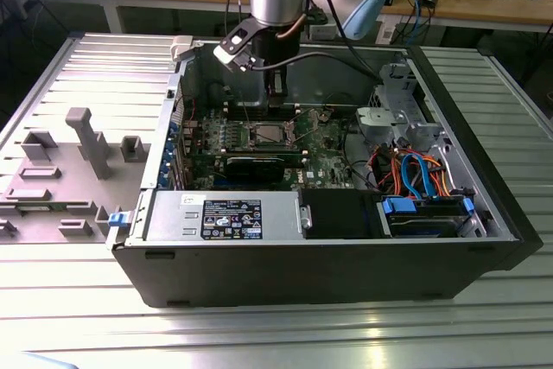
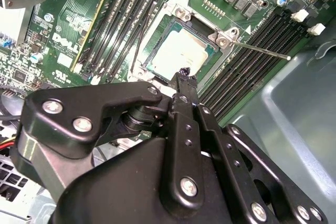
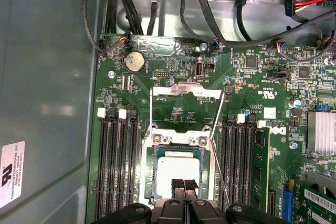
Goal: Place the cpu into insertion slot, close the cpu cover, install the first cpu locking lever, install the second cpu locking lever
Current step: 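Close the cpu cover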
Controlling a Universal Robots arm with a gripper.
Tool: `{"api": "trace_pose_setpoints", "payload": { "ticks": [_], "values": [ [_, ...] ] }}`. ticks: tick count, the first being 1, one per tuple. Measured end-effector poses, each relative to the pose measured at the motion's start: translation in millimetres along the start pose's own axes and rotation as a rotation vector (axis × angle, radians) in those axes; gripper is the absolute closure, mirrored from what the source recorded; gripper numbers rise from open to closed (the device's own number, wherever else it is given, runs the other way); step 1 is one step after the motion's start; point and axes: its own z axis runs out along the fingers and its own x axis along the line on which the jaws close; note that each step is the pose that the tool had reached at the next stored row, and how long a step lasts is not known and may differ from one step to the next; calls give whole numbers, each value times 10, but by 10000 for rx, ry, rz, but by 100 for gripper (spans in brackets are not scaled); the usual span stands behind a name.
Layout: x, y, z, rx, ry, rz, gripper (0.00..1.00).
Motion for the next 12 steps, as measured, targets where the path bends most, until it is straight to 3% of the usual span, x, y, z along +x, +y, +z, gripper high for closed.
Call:
{"api": "trace_pose_setpoints", "payload": {
  "ticks": [12],
  "values": [
    [-1, 1, -26, 0, -1, 0, 89]
  ]
}}
